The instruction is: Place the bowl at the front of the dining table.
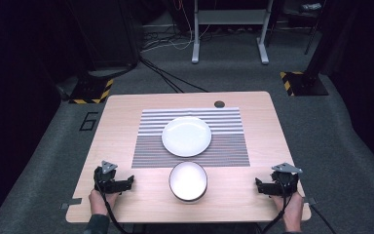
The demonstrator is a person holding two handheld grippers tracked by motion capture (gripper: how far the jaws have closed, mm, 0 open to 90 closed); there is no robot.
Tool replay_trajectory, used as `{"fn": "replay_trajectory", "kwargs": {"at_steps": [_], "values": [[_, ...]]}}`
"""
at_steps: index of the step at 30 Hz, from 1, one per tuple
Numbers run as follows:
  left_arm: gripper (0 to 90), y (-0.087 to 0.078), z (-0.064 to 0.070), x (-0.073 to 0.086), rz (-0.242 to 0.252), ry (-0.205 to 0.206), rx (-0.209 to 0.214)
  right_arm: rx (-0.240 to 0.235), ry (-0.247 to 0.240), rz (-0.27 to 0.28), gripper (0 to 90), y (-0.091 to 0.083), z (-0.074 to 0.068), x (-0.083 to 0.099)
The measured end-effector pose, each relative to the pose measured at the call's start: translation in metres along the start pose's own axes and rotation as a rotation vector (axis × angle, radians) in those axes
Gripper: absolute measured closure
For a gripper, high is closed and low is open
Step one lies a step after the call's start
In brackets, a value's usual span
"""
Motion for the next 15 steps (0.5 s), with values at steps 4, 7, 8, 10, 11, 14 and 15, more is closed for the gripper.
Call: {"fn": "replay_trajectory", "kwargs": {"at_steps": [4,7,8,10,11,14,15], "values": [[4.8,0.0001,0.0009,-0.0002,0.001,0.007,0.007,-0.006,0.001,-0.001,0.9,0.0001,-0.0002,0.0001],[4.8,0.0000,0.0016,-0.0003,0.002,0.014,0.013,-0.016,0.001,-0.001,0.9,0.0010,-0.0010,-0.0005],[4.8,0.0001,0.0017,-0.0004,0.002,0.015,0.014,-0.019,0.001,-0.002,0.8,0.0010,-0.0013,-0.0005],[4.8,0.0001,0.0019,-0.0004,0.002,0.018,0.017,-0.016,0.000,-0.003,0.5,0.0011,-0.0013,-0.0005],[4.8,0.0000,0.0021,-0.0004,0.001,0.017,0.018,-0.013,0.001,-0.003,0.0,0.0012,-0.0012,-0.0006],[4.8,-0.0001,0.0025,-0.0003,0.001,0.019,0.020,-0.006,-0.008,-0.002,0.0,0.0011,-0.0011,-0.0008],[4.7,-0.0001,0.0026,-0.0003,0.000,0.020,0.021,-0.004,-0.011,0.001,0.0,0.0009,-0.0017,-0.0008]]}}
Point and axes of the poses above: each handheld gripper's, and its own axes: y roughly forward along the jaws, x roughly out of its underside, z roughly to its right, the point moved 8 cm from there along y, roughly forward along the jaws, and after that the axes turned 6 degrees about y, right-handed, at the moved point
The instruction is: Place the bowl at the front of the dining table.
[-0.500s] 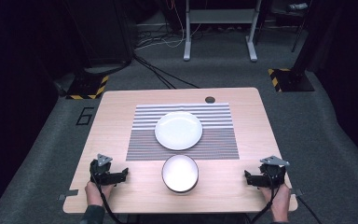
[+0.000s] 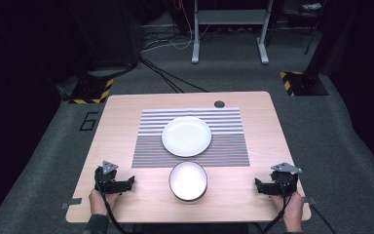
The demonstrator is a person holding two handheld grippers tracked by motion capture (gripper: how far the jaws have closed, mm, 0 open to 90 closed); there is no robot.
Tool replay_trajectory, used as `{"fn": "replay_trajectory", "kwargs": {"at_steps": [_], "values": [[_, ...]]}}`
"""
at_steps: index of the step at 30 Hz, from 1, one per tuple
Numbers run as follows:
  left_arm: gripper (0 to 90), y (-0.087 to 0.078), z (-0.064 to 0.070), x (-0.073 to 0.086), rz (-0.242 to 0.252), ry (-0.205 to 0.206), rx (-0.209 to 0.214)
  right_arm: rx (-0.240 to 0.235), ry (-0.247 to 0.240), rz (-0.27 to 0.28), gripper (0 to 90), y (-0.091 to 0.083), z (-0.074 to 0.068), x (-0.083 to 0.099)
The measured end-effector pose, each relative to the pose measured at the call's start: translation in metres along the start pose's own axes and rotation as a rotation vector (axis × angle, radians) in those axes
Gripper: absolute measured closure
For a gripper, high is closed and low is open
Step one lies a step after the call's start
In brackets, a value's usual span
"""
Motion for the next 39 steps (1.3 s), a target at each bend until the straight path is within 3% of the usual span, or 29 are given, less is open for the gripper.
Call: {"fn": "replay_trajectory", "kwargs": {"at_steps": [7,11,17,22,27,39], "values": [[3.4,0.001,0.001,-0.001,-0.003,0.002,0.003,0.021,-0.025,-0.005,0.0,-0.001,-0.001,-0.001],[3.7,0.001,0.000,-0.003,0.012,-0.044,-0.004,0.020,-0.012,-0.010,0.0,-0.001,0.000,-0.001],[4.1,0.000,0.002,-0.006,0.020,-0.057,0.004,0.022,-0.018,-0.013,1.0,-0.003,0.000,-0.001],[4.2,-0.004,0.007,-0.010,0.011,-0.031,0.021,0.019,-0.033,-0.007,1.5,-0.006,-0.003,-0.003],[4.2,-0.013,0.012,-0.020,0.039,-0.020,0.036,0.001,-0.030,0.026,2.2,-0.017,-0.008,-0.010],[4.4,-0.023,0.021,-0.033,0.073,0.002,0.070,-0.048,-0.045,0.032,2.8,-0.026,-0.024,-0.024]]}}
Point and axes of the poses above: each handheld gripper's, and its own axes: y roughly forward along the jaws, x roughly out of its underside, z roughly to its right, the point moved 8 cm from there along y, roughly forward along the jaws, and after that the axes turned 6 degrees about y, right-handed, at the moved point
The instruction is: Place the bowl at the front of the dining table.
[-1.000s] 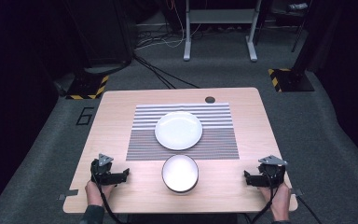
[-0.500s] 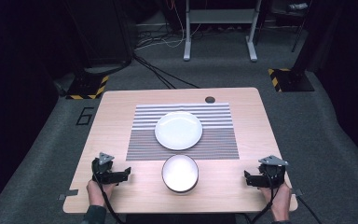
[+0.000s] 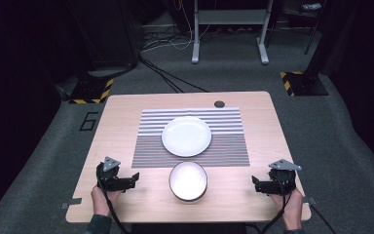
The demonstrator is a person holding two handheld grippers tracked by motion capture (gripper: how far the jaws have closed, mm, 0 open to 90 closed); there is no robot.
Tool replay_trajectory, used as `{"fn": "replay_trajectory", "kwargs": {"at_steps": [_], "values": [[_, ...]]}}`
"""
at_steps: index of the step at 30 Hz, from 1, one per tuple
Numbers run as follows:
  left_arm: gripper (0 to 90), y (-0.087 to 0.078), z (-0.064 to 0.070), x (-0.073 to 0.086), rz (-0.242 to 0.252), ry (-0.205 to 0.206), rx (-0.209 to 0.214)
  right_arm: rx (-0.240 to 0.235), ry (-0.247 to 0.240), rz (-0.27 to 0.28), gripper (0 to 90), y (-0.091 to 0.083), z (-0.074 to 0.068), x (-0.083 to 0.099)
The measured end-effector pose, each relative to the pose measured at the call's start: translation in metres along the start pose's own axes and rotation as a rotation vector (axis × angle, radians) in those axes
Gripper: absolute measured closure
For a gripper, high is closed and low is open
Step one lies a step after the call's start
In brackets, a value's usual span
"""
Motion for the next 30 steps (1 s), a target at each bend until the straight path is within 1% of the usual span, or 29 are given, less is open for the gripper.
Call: {"fn": "replay_trajectory", "kwargs": {"at_steps": [3,7,13,16,21,22,24,26,27,28,30], "values": [[4.4,-0.003,0.001,-0.003,0.008,-0.004,0.011,-0.013,-0.013,-0.001,2.9,-0.002,-0.006,-0.004],[4.5,-0.007,0.005,-0.009,0.018,-0.003,0.034,-0.049,-0.025,0.007,3.1,-0.006,-0.015,-0.011],[4.8,-0.011,0.014,-0.017,0.023,0.017,0.058,-0.098,-0.041,0.024,3.6,-0.010,-0.029,-0.020],[4.8,-0.011,0.019,-0.019,0.026,0.022,0.069,-0.116,-0.056,0.020,4.0,-0.009,-0.036,-0.024],[5.1,-0.012,0.027,-0.020,0.024,0.023,0.086,-0.157,-0.075,0.014,4.7,-0.008,-0.049,-0.030],[5.2,-0.013,0.028,-0.020,0.022,0.022,0.089,-0.166,-0.084,0.013,5.0,-0.008,-0.053,-0.032],[5.4,-0.013,0.030,-0.020,0.017,0.030,0.093,-0.177,-0.092,0.026,6.0,-0.010,-0.058,-0.035],[5.6,-0.014,0.031,-0.020,0.016,0.033,0.098,-0.185,-0.103,0.029,6.0,-0.012,-0.063,-0.038],[5.6,-0.014,0.031,-0.020,0.016,0.033,0.098,-0.185,-0.103,0.029,6.0,-0.012,-0.063,-0.038],[5.6,-0.015,0.032,-0.021,0.020,0.032,0.103,-0.197,-0.110,0.037,5.9,-0.013,-0.068,-0.041],[5.6,-0.016,0.032,-0.022,0.019,0.036,0.106,-0.199,-0.113,0.036,5.9,-0.014,-0.070,-0.042]]}}
Point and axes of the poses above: each handheld gripper's, and its own axes: y roughly forward along the jaws, x roughly out of its underside, z roughly to its right, the point moved 8 cm from there along y, roughly forward along the jaws, and after that the axes turned 6 degrees about y, right-handed, at the moved point
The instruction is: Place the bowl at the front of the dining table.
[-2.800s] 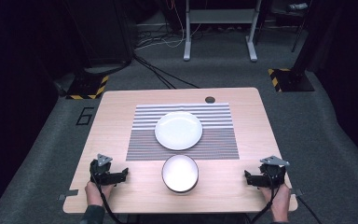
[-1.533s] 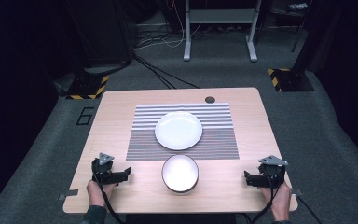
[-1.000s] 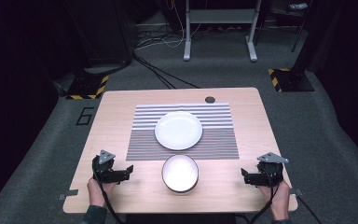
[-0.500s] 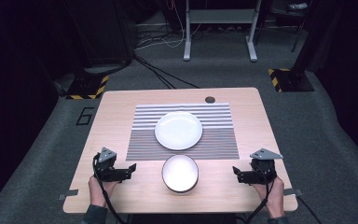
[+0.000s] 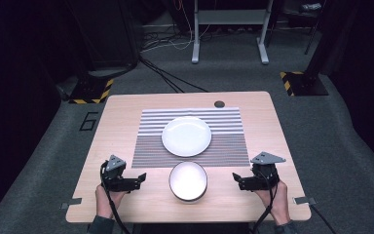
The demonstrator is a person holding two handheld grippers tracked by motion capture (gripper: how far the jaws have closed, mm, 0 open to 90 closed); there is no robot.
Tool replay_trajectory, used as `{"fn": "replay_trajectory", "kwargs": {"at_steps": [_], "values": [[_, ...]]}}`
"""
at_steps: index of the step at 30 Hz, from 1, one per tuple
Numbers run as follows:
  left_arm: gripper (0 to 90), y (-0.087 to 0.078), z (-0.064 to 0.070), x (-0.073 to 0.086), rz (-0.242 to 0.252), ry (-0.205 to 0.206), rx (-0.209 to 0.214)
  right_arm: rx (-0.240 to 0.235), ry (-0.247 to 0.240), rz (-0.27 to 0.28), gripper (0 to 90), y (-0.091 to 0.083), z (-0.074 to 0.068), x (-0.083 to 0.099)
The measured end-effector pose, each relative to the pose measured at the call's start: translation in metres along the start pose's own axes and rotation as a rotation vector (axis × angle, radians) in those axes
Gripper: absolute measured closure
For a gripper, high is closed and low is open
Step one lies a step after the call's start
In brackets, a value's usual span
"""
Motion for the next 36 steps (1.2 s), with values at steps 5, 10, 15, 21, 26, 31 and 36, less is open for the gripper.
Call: {"fn": "replay_trajectory", "kwargs": {"at_steps": [5,10,15,21,26,31,36], "values": [[5.6,-0.003,0.002,-0.003,0.002,0.000,0.017,-0.021,-0.007,0.009,5.9,0.002,-0.010,-0.007],[5.6,-0.002,0.009,-0.010,0.006,0.004,0.038,-0.038,-0.028,-0.007,5.9,0.004,-0.018,-0.015],[5.6,-0.005,0.015,-0.018,0.012,0.027,0.059,-0.049,-0.053,-0.001,5.9,0.000,-0.027,-0.025],[5.7,-0.009,0.021,-0.025,0.026,0.031,0.086,-0.101,-0.057,0.014,5.9,-0.001,-0.037,-0.035],[5.9,-0.011,0.029,-0.034,0.039,0.042,0.117,-0.132,-0.074,0.013,5.8,-0.001,-0.047,-0.042],[5.9,-0.009,0.037,-0.041,0.041,0.060,0.141,-0.152,-0.076,0.016,5.8,-0.001,-0.052,-0.046],[6.0,-0.011,0.044,-0.051,0.054,0.077,0.154,-0.172,-0.092,0.020,5.8,-0.001,-0.060,-0.049]]}}
Point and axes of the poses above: each handheld gripper's, and its own axes: y roughly forward along the jaws, x roughly out of its underside, z roughly to its right, the point moved 8 cm from there along y, roughly forward along the jaws, and after that the axes turned 6 degrees about y, right-handed, at the moved point
